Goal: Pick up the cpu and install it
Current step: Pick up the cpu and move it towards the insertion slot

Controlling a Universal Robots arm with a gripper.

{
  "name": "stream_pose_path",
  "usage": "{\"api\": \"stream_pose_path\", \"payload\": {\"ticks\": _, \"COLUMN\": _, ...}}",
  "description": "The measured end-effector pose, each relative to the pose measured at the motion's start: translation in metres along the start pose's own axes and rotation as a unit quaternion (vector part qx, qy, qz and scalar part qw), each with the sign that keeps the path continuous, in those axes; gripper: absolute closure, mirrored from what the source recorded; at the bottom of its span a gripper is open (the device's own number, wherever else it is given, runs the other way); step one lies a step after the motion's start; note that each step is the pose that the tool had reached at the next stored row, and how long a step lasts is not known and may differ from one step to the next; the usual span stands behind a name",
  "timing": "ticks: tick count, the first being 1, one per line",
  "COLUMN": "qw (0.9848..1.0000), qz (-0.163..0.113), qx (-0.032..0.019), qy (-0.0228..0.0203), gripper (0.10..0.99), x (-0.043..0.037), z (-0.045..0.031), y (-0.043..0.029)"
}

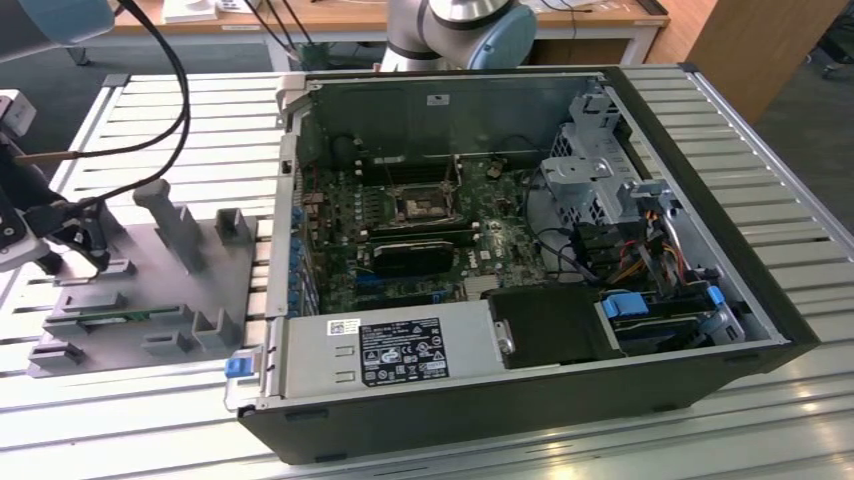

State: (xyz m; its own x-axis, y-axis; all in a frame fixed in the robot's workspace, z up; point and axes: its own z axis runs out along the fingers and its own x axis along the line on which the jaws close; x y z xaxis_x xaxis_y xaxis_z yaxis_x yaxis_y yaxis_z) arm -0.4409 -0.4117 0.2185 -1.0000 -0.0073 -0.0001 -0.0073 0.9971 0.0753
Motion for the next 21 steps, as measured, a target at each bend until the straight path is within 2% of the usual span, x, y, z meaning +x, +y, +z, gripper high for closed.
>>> {"api": "stream_pose_path", "payload": {"ticks": 21, "qw": 1.0000, "qz": 0.000, "qx": -0.0001, "qy": -0.0001, "gripper": 0.553, "x": 0.0000, "z": -0.0174, "y": 0.0013}}
